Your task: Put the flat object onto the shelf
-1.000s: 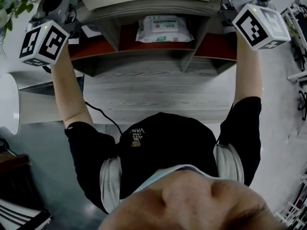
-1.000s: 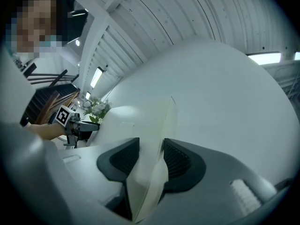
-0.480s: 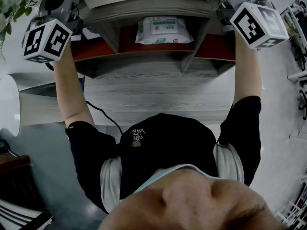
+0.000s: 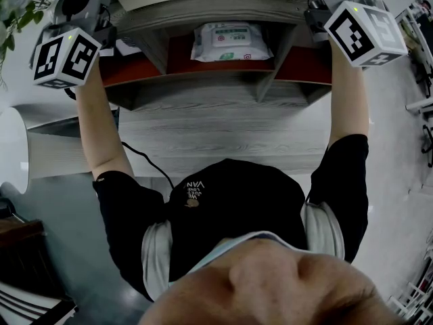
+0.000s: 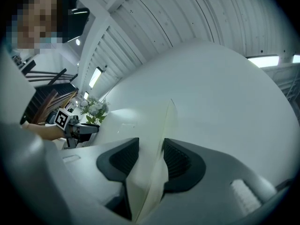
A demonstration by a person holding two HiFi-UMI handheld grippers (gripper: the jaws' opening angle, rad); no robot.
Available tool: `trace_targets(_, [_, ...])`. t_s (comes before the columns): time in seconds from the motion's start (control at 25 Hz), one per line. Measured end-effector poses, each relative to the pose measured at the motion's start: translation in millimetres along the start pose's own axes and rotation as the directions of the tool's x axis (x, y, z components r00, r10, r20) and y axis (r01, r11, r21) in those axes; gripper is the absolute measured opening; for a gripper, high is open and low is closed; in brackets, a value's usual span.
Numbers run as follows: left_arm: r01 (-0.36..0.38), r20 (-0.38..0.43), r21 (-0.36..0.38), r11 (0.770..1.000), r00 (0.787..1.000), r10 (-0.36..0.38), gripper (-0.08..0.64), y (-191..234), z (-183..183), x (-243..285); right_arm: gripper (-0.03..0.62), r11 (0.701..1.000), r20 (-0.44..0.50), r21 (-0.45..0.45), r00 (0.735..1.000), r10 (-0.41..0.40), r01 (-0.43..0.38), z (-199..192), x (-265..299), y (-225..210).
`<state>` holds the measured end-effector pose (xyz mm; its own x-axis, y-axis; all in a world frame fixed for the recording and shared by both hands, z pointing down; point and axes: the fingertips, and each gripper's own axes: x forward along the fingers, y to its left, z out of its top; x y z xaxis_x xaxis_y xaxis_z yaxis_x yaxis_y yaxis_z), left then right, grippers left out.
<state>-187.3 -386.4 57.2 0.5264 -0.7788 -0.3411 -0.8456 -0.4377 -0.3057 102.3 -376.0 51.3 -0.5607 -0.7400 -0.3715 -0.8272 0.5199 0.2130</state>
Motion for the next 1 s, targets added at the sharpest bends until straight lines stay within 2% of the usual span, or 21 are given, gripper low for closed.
trace_targets(0.28, [0.001,-0.007,0.003,1.0,1.0,-0.001,0.161,-2,1,-2,0.164,1.0,0.006,0.001,1.0,-0.011,0.011,3,-4,0])
trace_targets(0.68, [-0.006,-0.022,-0.013,1.0,1.0,0.006,0.176,-2,1,-7,0.204,0.999,0.005,0.022,1.0,-0.031,0.031,0,-8,-4])
trace_targets(1.0, [-0.01,-0.019,-0.027,1.0,1.0,0.01,0.178,-4,1,-11,0.204,0.999,0.005,0.029,1.0,-0.022,0.022,0,-10,-2])
